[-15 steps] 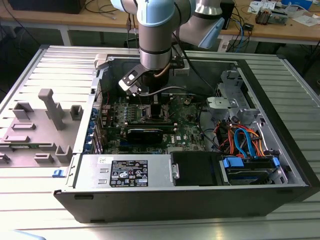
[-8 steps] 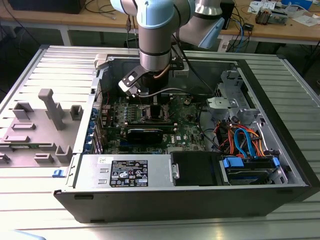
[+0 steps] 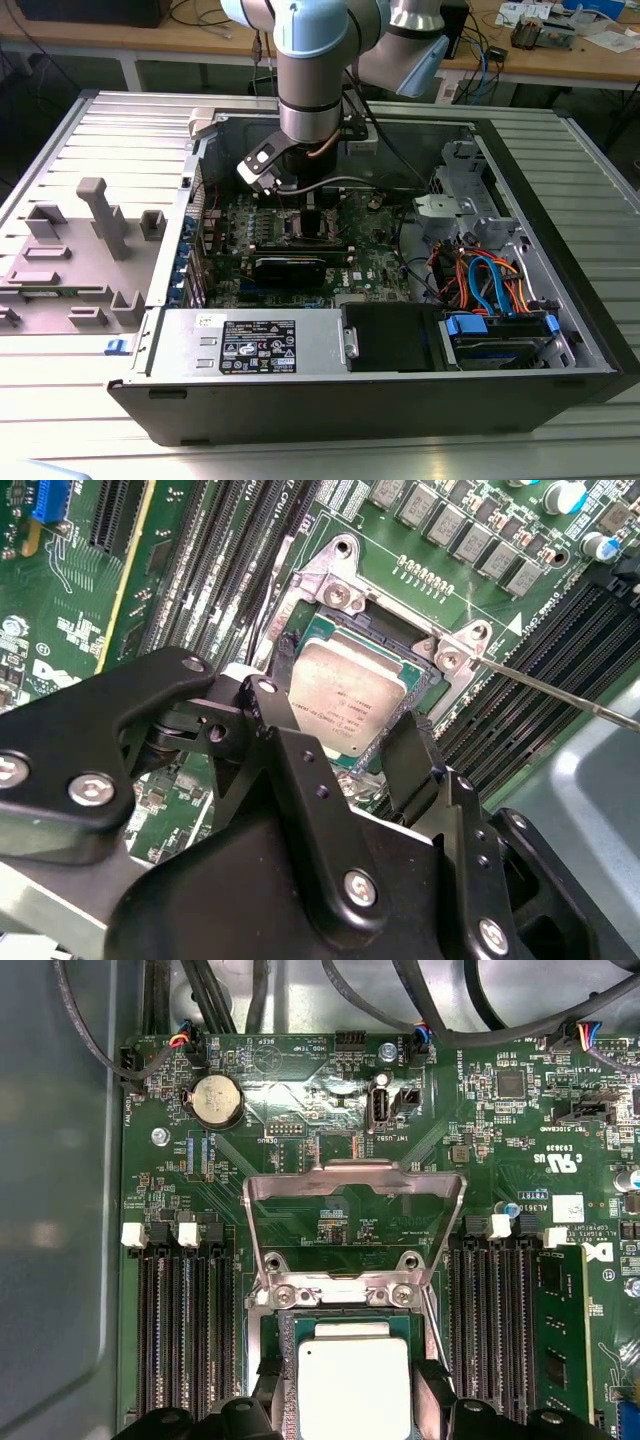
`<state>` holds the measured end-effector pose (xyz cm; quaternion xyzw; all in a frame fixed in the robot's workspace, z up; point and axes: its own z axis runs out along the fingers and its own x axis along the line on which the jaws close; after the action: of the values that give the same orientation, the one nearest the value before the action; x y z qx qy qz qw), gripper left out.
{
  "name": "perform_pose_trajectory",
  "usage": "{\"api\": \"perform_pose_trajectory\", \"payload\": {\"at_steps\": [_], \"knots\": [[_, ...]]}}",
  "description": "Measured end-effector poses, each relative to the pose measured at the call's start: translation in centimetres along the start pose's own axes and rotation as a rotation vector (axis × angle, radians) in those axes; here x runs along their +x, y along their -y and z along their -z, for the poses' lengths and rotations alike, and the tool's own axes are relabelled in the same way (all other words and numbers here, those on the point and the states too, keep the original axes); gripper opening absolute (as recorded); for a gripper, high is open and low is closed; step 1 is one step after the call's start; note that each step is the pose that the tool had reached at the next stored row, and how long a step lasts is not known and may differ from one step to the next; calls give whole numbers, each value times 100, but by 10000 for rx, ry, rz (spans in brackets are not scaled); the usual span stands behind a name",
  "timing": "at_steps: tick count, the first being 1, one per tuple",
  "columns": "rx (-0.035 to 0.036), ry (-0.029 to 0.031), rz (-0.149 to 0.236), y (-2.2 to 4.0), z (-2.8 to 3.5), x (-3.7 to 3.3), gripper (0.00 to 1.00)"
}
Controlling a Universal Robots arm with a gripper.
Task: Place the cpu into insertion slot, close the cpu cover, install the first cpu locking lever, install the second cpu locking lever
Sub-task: 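Place the cpu into insertion slot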
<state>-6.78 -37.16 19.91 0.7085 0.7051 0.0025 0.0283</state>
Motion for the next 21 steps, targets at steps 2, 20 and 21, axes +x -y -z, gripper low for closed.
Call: {"api": "perform_pose_trajectory", "payload": {"at_steps": [2, 20, 21], "knots": [[1, -1, 0, 0, 0, 0, 62], [12, -41, 0, -2, 24, 27, 62], [10, -75, -3, -1, 22, 27, 62]]}}
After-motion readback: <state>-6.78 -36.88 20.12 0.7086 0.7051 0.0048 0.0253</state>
